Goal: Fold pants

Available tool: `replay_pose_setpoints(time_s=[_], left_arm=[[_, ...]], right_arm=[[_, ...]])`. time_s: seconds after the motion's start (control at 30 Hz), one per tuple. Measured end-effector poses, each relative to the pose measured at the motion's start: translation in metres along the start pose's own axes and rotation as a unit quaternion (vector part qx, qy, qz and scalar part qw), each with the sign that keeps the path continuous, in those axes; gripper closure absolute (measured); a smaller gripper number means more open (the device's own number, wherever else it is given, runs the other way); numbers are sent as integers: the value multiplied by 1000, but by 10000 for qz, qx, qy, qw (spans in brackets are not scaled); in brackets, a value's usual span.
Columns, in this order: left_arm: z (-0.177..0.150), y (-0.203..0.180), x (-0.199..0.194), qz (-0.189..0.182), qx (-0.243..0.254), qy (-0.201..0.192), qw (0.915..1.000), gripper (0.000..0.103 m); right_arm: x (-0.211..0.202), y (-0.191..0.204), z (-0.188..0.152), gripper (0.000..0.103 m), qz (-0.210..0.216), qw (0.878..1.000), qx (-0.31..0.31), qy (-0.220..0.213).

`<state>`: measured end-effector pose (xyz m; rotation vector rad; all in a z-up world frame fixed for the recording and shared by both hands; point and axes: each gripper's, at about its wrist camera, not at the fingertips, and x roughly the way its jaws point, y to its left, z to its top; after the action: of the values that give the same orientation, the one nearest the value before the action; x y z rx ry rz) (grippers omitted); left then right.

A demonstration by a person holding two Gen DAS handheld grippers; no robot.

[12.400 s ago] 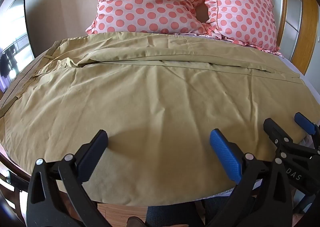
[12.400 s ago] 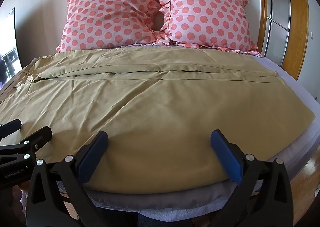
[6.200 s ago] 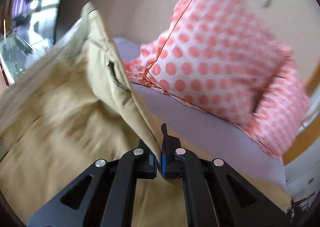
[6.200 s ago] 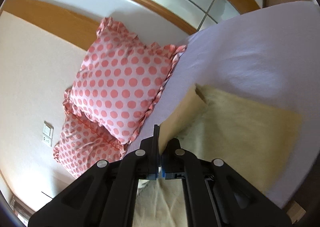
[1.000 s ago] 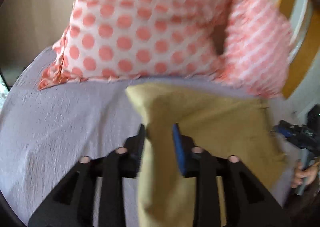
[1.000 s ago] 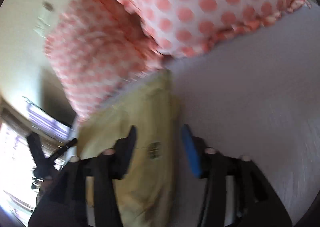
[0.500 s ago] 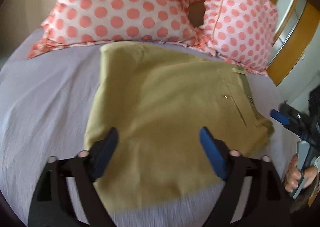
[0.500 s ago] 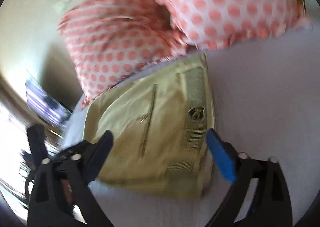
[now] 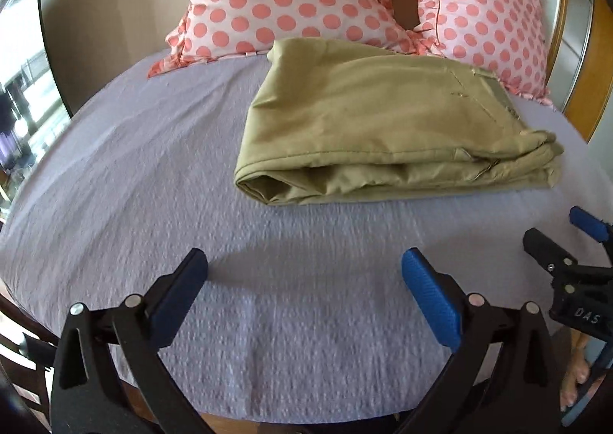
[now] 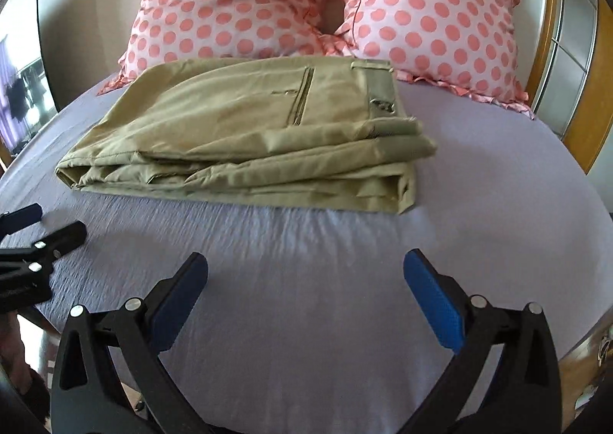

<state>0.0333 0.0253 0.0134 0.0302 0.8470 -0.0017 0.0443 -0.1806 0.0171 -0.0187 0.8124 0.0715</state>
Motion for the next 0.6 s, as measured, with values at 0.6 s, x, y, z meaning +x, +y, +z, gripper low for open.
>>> replay_pose_setpoints(time_s=[0.6], left_arm=[[-8, 2, -3, -29, 12, -298, 9996, 2]], right_arm=[[-2, -1, -7, 1, 60, 9998, 158, -98]])
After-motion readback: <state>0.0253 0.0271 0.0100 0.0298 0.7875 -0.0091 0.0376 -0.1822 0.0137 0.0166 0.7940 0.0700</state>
